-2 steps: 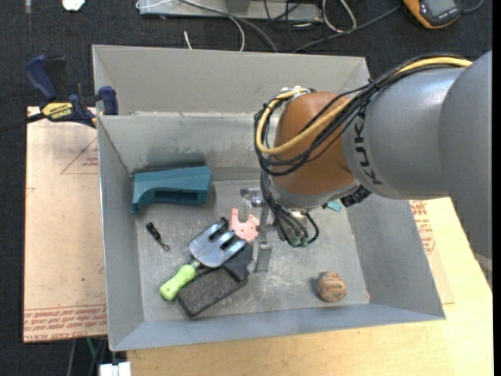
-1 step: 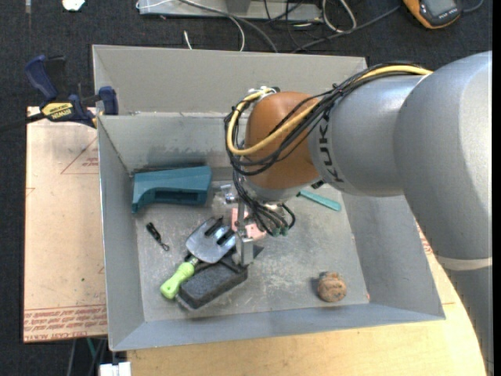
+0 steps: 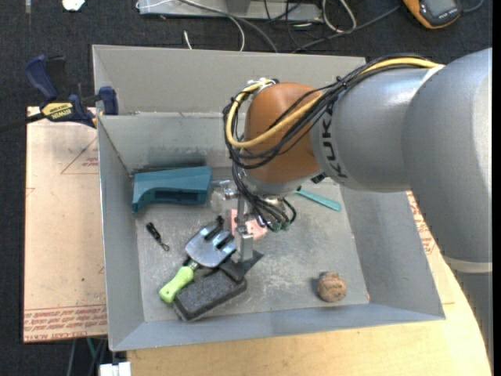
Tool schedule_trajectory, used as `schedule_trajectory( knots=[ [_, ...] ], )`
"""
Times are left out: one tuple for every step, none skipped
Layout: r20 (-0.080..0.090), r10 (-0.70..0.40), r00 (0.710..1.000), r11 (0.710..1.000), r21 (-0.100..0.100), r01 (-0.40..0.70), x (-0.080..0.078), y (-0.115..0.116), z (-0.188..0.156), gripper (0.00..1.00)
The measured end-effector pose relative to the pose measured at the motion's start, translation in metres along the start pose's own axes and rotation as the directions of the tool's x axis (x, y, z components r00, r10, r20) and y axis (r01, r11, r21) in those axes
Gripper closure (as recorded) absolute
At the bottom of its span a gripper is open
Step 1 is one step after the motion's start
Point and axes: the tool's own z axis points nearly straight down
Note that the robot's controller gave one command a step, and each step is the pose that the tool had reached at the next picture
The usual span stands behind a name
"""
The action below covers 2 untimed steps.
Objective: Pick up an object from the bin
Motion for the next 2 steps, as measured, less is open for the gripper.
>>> schedule_trajectory(
  knots=[
    [0.003,-0.012,1.000,1.000,0.000,0.012,0.000,-0.002,0.013,0.00],
    [0.011,-0.147,0.989,0.989,0.000,0.147,0.012,-0.003,0.037,0.00]
  ],
)
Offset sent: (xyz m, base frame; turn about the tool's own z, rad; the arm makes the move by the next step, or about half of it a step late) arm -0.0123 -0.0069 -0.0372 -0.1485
